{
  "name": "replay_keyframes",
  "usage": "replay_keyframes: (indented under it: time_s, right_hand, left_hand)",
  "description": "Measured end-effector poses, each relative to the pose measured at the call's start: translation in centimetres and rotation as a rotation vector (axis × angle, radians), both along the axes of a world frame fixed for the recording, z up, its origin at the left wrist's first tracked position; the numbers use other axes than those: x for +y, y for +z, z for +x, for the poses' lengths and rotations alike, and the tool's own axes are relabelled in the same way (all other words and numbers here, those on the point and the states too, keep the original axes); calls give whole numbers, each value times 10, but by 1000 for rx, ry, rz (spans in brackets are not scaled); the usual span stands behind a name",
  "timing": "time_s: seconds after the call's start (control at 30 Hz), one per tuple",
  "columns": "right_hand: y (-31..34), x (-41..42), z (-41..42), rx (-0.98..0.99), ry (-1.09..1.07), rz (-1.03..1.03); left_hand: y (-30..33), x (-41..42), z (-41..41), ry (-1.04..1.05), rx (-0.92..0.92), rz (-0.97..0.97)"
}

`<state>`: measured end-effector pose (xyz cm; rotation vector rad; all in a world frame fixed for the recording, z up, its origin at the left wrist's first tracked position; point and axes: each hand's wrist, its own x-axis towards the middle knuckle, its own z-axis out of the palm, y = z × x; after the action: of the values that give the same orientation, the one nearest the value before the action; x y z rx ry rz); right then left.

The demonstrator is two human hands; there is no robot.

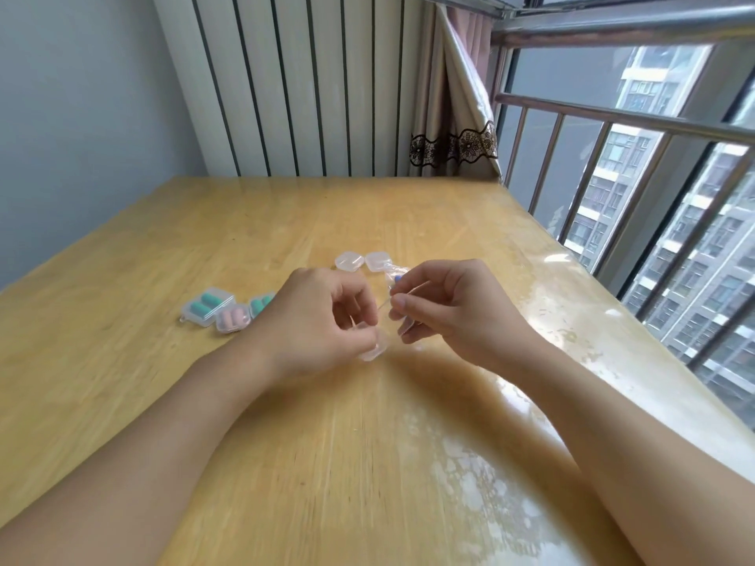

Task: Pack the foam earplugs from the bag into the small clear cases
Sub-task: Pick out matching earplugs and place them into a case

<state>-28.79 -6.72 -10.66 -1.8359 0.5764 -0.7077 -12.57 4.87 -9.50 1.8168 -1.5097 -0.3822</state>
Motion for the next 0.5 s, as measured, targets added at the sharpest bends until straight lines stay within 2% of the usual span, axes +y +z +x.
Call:
replay_keyframes:
  time_s: [0.07,0.2,0.27,0.37,0.5]
  right_hand:
    - [-3,3,4,41,-31,-114]
    - [14,-9,-9,37,-368,-501]
    - [23,-18,-21,101,-418,-564]
    - [18,-22,-24,287,-283,-597]
    - [8,-19,-19,492,-264,-777]
  left_hand:
    - [-4,0,-2,55,-279,24]
    - [-6,-2,-3,244,-397,62]
    - [-6,-3,-2,315,-414,73]
    - [-9,-4,0,349,-388,46]
    - [-13,-9,-2,305,-289,-255]
